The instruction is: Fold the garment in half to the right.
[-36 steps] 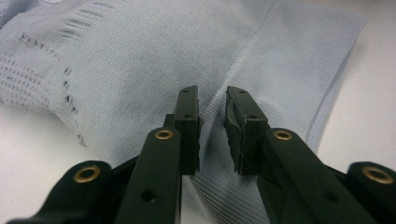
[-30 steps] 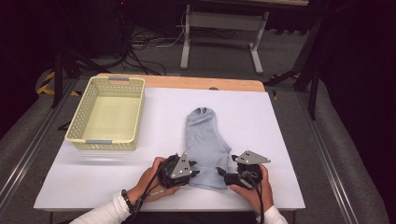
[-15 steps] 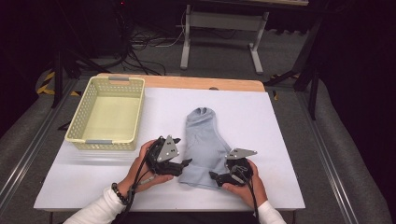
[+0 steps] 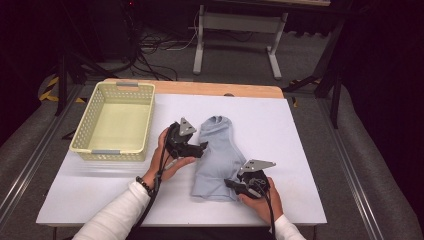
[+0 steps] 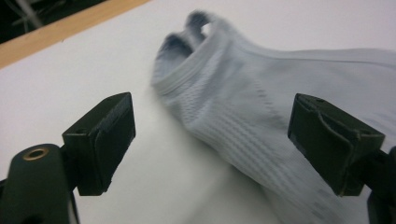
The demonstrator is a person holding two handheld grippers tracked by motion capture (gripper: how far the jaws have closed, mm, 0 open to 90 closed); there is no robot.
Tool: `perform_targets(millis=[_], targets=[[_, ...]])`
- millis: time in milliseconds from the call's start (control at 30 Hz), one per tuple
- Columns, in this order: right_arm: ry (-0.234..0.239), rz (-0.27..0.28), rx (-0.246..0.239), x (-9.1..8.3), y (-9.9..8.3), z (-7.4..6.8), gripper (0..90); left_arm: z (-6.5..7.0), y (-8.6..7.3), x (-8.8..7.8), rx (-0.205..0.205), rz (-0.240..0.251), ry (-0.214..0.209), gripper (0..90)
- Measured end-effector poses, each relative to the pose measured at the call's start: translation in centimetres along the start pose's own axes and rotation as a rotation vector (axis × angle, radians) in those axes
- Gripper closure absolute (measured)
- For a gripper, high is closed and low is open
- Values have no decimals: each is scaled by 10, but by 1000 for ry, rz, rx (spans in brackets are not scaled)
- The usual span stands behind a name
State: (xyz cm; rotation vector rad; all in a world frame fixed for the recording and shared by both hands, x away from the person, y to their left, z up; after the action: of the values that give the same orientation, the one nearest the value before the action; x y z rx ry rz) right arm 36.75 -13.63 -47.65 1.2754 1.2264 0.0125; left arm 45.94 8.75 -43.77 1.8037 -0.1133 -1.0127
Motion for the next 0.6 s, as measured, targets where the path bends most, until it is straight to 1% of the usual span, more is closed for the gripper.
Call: perform_targets(millis=[33, 100, 167, 200, 233, 300, 333, 367, 400, 467, 500, 533, 567, 600], targets=[[-8, 1, -18, -1, 1, 1, 732, -1, -1, 7, -25, -15, -27, 158], [-5, -2, -35, -2, 1, 3, 742, -3, -3, 20, -59, -49, -64, 131], [-21, -2, -59, -3, 2, 5, 751, -4, -6, 30, -98, -73, -84, 113], [-27, -2, -64, -4, 2, 6, 752, -5, -7, 34, -115, -84, -106, 103], [-34, 0, -69, -5, 2, 7, 752, -5, -8, 38, -134, -92, -119, 102], [-41, 0, -73, -6, 2, 10, 749, -4, -10, 44, -146, -114, -126, 80], [-36, 4, -66, -6, 1, 11, 747, -2, -12, 48, -162, -129, -147, 81], [-30, 8, -59, -6, 1, 12, 747, -1, -14, 51, -169, -148, -171, 85], [-30, 14, -52, -6, 0, 12, 745, 1, -14, 52, -162, -143, -169, 84], [-35, 24, -53, -6, -1, 11, 741, 4, -13, 52, -137, -155, -157, 83], [-34, 26, -54, -6, -2, 12, 740, 5, -13, 52, -138, -160, -167, 104], [-32, 27, -51, -6, -2, 12, 740, 6, -12, 52, -135, -157, -161, 124], [-31, 30, -45, -6, -2, 12, 739, 7, -12, 52, -115, -160, -164, 141], [-31, 31, -45, -6, -2, 12, 738, 8, -11, 52, -112, -151, -184, 188]])
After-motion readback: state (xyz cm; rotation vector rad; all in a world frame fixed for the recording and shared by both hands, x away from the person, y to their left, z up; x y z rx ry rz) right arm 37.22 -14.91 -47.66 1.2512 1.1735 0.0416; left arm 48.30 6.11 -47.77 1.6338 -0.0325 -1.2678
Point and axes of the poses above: each handheld gripper's, and its own axes: x roughly forward along the jaws, y roughly out of its top, z roughly to its right, the point moved 3 cm from there along x, roughly forward along the jaws, and after that the axes turned 7 degrees about x, right-handed, at the moved point
